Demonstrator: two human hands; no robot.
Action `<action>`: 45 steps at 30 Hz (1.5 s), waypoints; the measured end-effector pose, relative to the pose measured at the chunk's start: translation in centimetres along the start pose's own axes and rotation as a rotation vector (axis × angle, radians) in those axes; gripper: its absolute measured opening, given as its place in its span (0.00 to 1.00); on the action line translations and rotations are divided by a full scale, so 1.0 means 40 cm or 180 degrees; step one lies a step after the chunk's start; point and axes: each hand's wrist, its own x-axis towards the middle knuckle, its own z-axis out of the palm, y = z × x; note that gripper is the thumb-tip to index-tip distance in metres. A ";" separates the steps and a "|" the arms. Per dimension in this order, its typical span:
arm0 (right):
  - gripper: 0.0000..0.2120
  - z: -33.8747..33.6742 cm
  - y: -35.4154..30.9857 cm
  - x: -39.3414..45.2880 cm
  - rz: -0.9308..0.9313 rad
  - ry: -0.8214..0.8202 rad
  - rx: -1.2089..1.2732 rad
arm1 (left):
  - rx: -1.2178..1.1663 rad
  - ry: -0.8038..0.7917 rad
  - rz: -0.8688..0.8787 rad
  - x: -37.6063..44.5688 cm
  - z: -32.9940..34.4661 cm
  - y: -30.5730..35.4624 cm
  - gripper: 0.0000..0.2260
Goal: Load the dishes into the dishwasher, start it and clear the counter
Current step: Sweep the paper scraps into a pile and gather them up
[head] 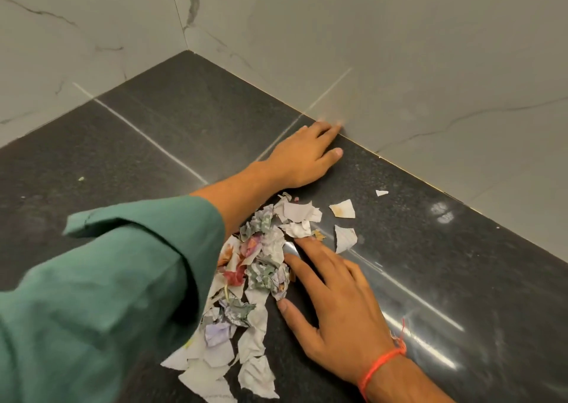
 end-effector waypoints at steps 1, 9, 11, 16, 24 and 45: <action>0.28 -0.001 -0.001 0.000 -0.0001 0.0004 -0.0001 | -0.0054 -0.0018 0.0064 -0.016 0.005 0.005 0.26; 0.27 -0.009 -0.002 0.004 0.0002 0.0029 0.0014 | -0.1494 -0.0186 0.0447 -0.266 -0.020 0.062 0.15; 0.27 -0.009 -0.004 0.004 -0.0003 0.0026 0.0011 | -0.1257 0.0027 0.0445 -0.228 -0.028 0.082 0.16; 0.26 -0.009 -0.005 0.004 0.0007 0.0021 0.0022 | 0.0054 -0.0744 0.0974 -0.058 0.044 0.193 0.24; 0.26 -0.001 -0.003 0.004 -0.0001 0.0073 -0.0047 | 0.0407 -0.1035 0.1186 -0.111 0.028 0.122 0.24; 0.28 0.021 0.011 0.001 -0.0102 0.0185 -0.0082 | -0.0640 0.0965 -0.1531 -0.592 -0.089 -0.141 0.20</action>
